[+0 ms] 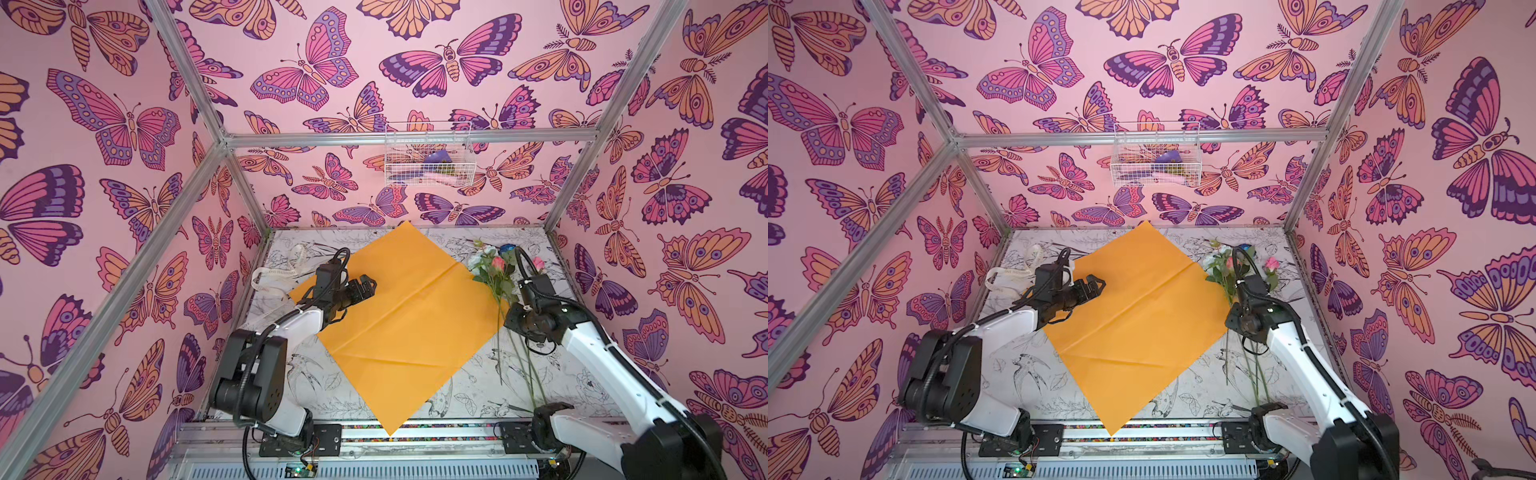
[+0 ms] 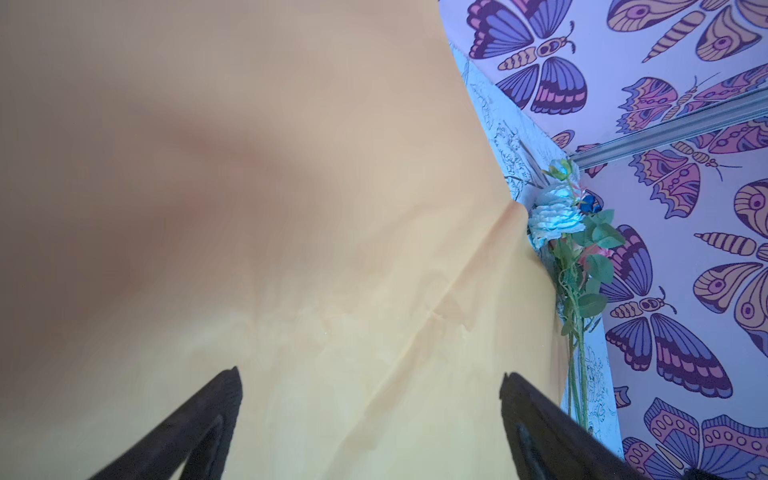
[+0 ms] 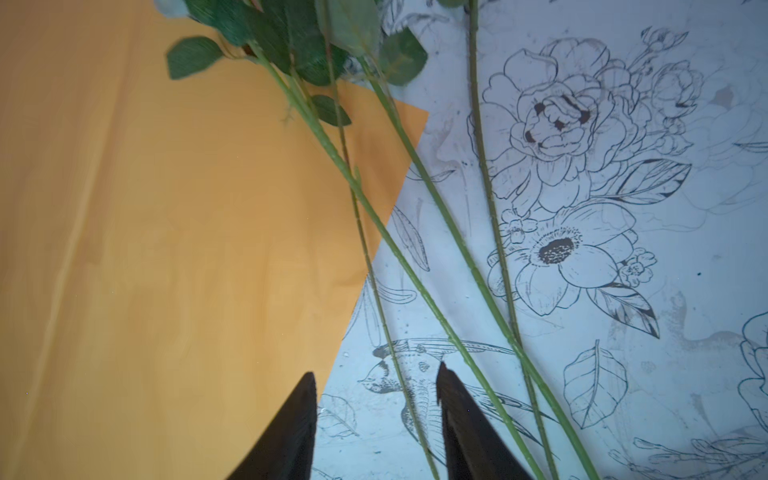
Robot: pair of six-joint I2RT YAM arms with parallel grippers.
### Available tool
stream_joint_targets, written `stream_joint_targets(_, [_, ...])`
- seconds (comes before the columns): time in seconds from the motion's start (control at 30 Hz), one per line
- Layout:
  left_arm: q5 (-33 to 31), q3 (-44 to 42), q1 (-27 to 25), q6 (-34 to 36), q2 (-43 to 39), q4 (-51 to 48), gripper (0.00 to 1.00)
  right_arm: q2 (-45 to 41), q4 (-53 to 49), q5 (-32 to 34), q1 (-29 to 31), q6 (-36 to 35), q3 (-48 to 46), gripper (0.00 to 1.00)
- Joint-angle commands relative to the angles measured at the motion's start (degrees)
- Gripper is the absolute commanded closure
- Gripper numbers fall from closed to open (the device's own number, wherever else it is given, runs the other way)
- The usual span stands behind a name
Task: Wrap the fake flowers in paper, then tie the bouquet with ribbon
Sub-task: 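Lower the right gripper onto the white rose's green stem and grasp it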
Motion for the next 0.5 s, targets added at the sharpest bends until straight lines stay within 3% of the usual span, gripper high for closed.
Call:
stream_joint_targets(0.0, [-5.1,-2.77,0.37,2.95,-4.76,-7.43,0.01,4.15,1.35,-5.4,-2.64,-7.66,0.64,0.51])
stream_joint_targets(0.23, [-10.83,-8.85,4.08,1.46,-15.61,-13.37,0.0,12.69,2.35,-6.06,-5.8,-10.84,1.28,0.51])
stream_joint_targets(0.47, [-11.74,-13.27,8.91,-2.44,-19.35,-13.97,0.02,18.1,4.36,-4.69,-6.04,-11.04,1.64,0.51])
